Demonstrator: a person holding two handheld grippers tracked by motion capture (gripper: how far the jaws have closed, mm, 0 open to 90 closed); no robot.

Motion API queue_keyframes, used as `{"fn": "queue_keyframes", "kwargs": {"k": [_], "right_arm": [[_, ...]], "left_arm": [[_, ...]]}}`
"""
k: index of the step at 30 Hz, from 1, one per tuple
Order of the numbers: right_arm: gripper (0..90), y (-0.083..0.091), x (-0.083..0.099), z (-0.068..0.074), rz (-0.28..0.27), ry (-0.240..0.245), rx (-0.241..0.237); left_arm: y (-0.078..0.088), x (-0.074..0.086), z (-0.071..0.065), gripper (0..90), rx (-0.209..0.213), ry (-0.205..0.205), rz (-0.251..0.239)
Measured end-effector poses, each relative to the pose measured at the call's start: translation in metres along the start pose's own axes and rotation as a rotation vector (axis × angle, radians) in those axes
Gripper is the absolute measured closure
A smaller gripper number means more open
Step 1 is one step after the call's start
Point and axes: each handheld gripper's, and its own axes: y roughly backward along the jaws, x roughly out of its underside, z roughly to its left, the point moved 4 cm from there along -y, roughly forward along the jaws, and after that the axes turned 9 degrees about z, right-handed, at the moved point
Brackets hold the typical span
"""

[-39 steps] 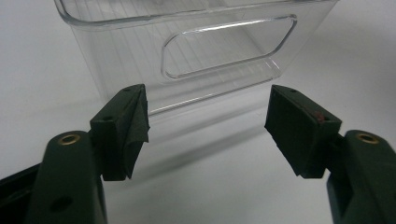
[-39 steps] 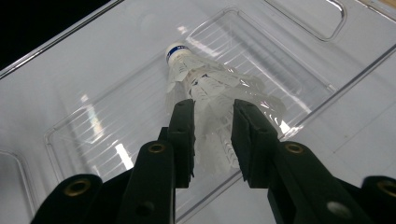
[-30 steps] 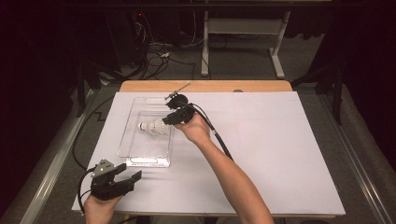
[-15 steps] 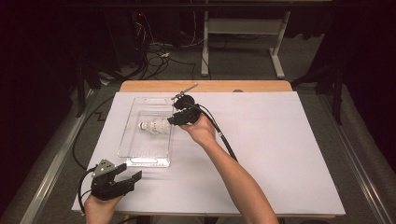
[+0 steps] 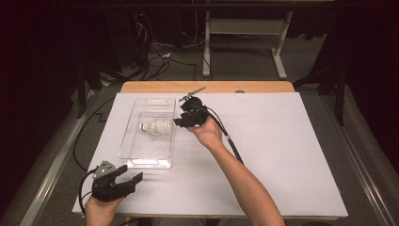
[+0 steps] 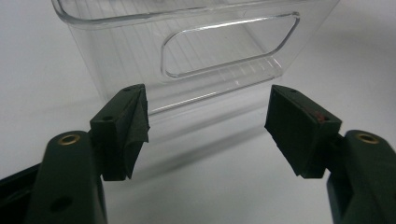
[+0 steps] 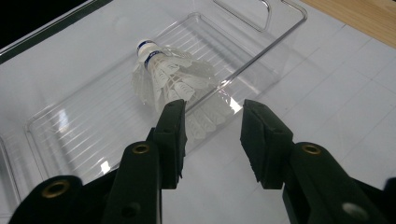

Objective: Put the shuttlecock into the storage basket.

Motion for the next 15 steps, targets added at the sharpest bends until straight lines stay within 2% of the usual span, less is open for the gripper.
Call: {"fn": "queue_keyframes", "kwargs": {"k": [15], "right_arm": [[57.4,0.003,0.013,-0.008,-0.003,-0.016,0.018]], "left_arm": [[0.0,0.0,-0.001,31.1,-0.004,-0.007,0.003]]}}
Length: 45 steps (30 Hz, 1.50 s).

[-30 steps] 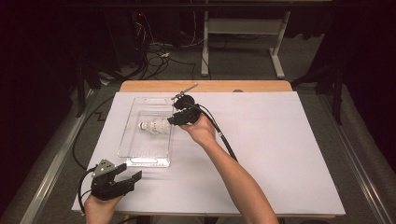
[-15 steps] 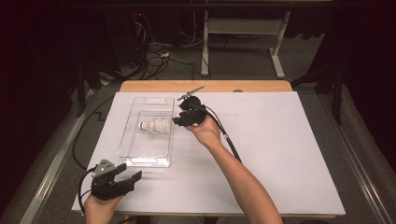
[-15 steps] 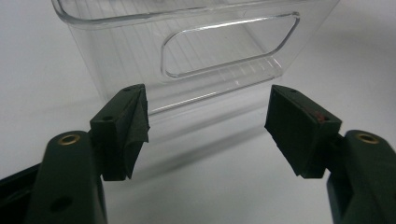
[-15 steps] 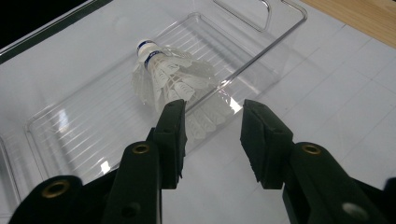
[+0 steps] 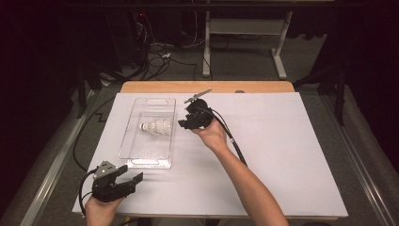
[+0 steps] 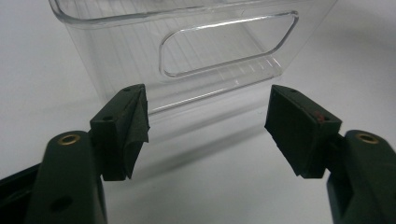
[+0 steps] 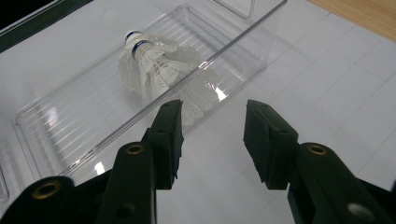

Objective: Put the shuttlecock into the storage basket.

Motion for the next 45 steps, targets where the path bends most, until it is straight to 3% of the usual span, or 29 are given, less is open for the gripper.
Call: {"fn": "queue_keyframes", "kwargs": {"k": [34,45], "right_arm": [[52.4,0.008,0.024,-0.015,-0.022,-0.024,0.029],[51.9,0.013,0.03,-0.017,-0.033,-0.011,0.034]], "left_arm": [[0.0,0.0,0.0,31.0,0.003,0.002,0.0],[0.0,0.0,0.0,30.5,0.004,0.003,-0.002]]}}
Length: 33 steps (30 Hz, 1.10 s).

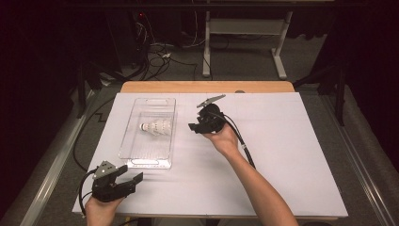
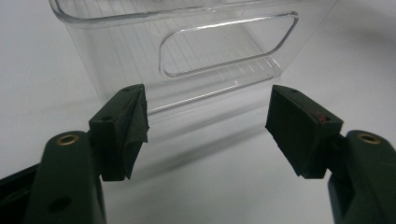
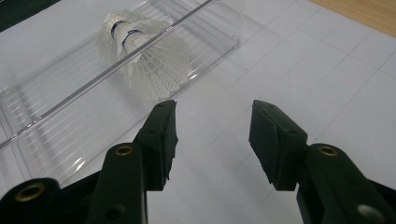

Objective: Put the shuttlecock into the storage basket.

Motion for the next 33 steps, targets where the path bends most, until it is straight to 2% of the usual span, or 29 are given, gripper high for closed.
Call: {"fn": "queue_keyframes", "kwargs": {"k": [33], "right_arm": [[51.1,0.015,0.028,-0.015,-0.023,-0.041,0.006]], "left_arm": [[0.0,0.0,0.0,30.4,-0.002,0.002,-0.002]]}}
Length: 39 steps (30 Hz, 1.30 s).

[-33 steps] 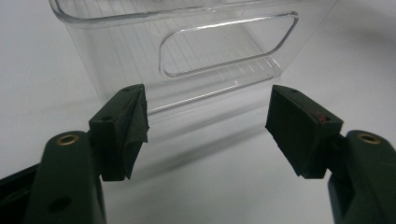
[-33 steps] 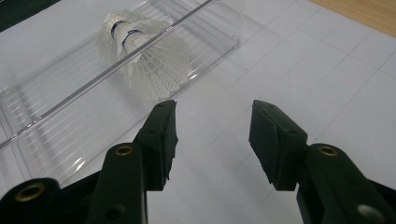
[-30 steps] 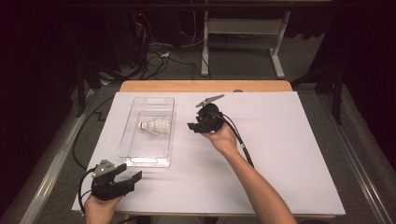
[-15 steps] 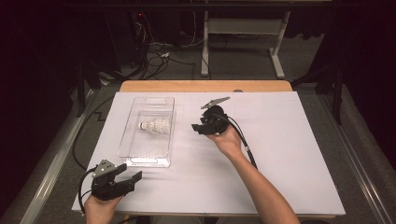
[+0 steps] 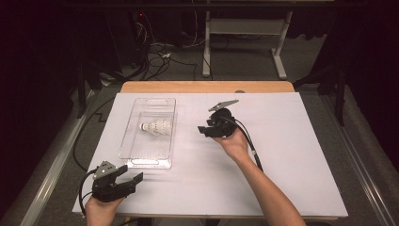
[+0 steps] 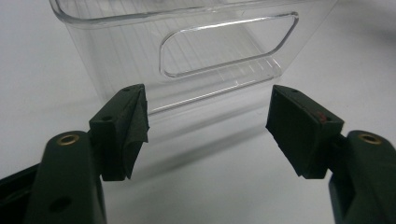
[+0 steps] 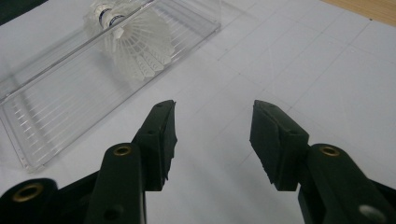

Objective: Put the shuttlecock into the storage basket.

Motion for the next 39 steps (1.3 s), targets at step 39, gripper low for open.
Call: {"fn": "queue_keyframes", "kwargs": {"k": [39], "right_arm": [[50.9,0.022,0.03,-0.02,-0.042,-0.046,0.017]], "left_arm": [[0.0,0.0,0.0,30.2,0.003,0.005,0.004]]}}
